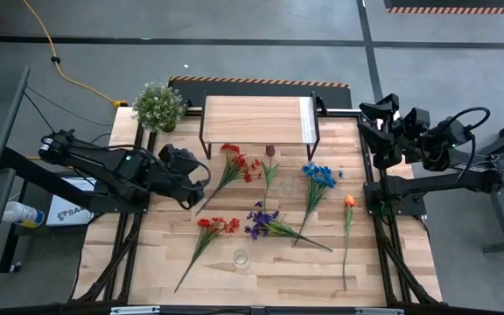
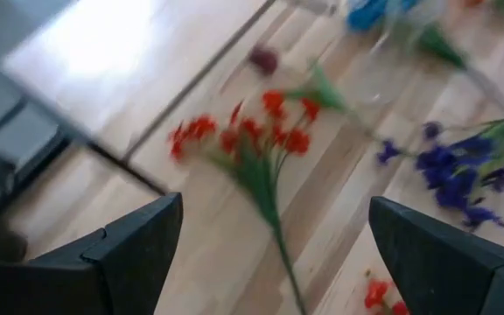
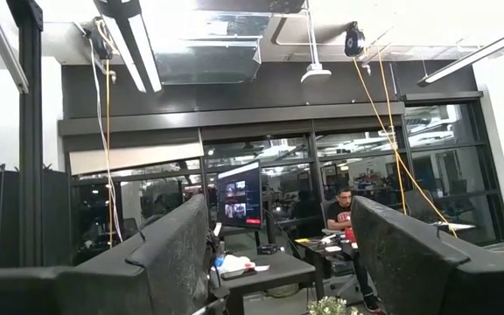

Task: Pick and place flowers into a vace then onto a shelf
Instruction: Put the top orange flowers into the bottom transparent vase

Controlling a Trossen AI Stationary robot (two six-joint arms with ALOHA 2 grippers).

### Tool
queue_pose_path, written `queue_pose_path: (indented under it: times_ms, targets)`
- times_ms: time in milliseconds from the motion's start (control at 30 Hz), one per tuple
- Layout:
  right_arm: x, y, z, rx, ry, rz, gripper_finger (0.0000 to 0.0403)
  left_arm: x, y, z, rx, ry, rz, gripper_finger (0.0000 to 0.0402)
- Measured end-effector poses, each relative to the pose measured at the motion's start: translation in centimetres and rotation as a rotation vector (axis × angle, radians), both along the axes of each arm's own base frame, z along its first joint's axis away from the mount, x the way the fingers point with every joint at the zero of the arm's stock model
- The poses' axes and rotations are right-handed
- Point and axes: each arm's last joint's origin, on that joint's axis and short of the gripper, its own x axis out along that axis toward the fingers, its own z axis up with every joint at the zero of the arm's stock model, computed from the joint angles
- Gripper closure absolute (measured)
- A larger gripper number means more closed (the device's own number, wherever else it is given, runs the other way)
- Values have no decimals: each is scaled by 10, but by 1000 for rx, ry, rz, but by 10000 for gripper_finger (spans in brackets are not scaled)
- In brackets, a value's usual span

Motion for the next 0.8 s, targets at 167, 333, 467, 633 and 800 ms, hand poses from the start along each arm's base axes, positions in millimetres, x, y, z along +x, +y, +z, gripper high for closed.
queue_pose_path:
  times_ms: [167, 333, 467, 633, 800]
  targets:
    - [0, 0, 0, 0, 1, 0, 132, 11, 6, -12, -106, 55, 81, 5]
    - [3, 0, -1, 7, 11, 4, 132, 34, 18, -34, -179, 195, 122, 5]
    - [3, 0, -2, 39, 9, 23, 132, 54, 28, -54, -214, 305, 106, 5]
    - [2, 0, -2, 46, 13, 41, 132, 81, 39, -81, -203, 379, 87, 5]
    - [-2, 1, -2, 57, 5, 47, 132, 103, 46, -105, -237, 316, 50, 5]
